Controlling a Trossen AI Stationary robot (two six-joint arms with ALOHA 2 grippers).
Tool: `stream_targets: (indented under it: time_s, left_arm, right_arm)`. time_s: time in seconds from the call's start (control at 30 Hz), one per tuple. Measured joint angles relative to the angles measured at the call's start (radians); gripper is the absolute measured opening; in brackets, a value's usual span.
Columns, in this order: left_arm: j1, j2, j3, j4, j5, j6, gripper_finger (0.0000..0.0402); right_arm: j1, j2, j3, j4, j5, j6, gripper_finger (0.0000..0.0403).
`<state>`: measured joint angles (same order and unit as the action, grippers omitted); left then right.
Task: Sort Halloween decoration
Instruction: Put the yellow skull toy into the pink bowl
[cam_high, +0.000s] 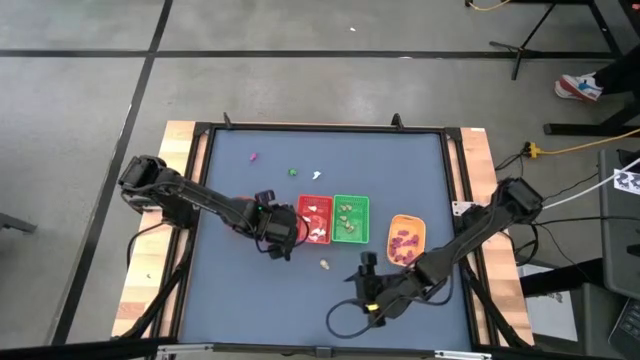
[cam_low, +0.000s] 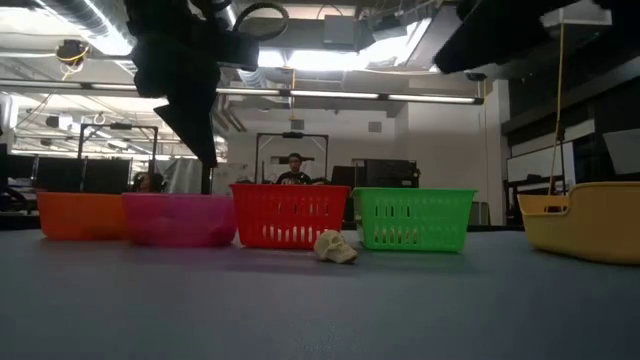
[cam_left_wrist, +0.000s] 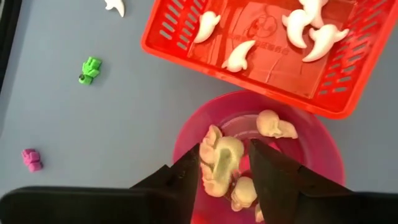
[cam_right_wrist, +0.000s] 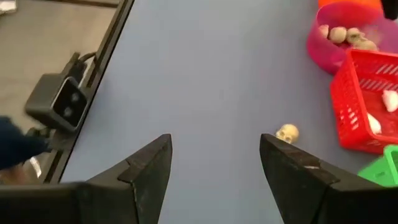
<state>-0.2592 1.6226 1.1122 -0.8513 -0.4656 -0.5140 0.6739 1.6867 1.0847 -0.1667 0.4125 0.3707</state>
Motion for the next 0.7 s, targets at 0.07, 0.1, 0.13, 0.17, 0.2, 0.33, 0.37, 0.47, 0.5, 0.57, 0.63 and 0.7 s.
stream_targets:
  time_s: [0.07,0.1,0.13,0.17,0.2,0.33,0.37,0.47,0.5,0.57,0.63,0.7]
  left_arm:
    - [0.000,0.000,0.000,-0.001,0.000,-0.001,0.0133]
    - [0.000,0.000,0.000,-0.001,0.000,-0.001,0.0138]
    - [0.000,0.000,0.000,-0.001,0.000,-0.001,0.0143]
    - [0.000,0.000,0.000,-0.001,0.000,-0.001,0.0148]
    - [0.000,0.000,0.000,-0.001,0.000,-0.002,0.0151]
    - [0.000,0.000,0.000,-0.001,0.000,-0.003,0.0158]
    - [0.000,0.000,0.000,-0.001,0.000,-0.003,0.0158]
    - [0.000,0.000,0.000,-0.001,0.000,-0.003,0.0159]
    - [0.000,0.000,0.000,-0.001,0.000,-0.003,0.0159]
    - [0.000,0.000,0.001,-0.001,0.000,-0.003,0.0159]
    - [0.000,0.000,0.001,-0.001,0.000,-0.003,0.0159]
    - [0.000,0.000,0.001,-0.001,0.000,-0.003,0.0159]
  right_arm:
    - [0.000,0.029,0.000,0.041,0.028,0.000,0.0244]
    - [0.000,0.043,0.000,0.061,0.050,0.000,0.0244]
    - [0.000,0.055,0.000,0.081,0.075,0.001,0.0244]
    - [0.000,0.068,0.000,0.098,0.101,0.010,0.0244]
    - [0.000,0.079,0.000,0.112,0.125,0.032,0.0244]
    - [-0.009,0.119,0.000,0.143,0.214,0.179,0.0243]
    - [-0.012,0.129,0.000,0.147,0.225,0.212,0.0243]
    - [-0.022,0.166,0.000,0.167,0.233,0.300,0.0243]
    - [-0.024,0.179,0.000,0.174,0.234,0.322,0.0243]
    - [-0.033,0.207,0.000,0.188,0.243,0.357,0.0243]
    - [-0.036,0.233,0.000,0.198,0.246,0.386,0.0243]
    - [-0.045,0.260,0.000,0.210,0.256,0.414,0.0243]
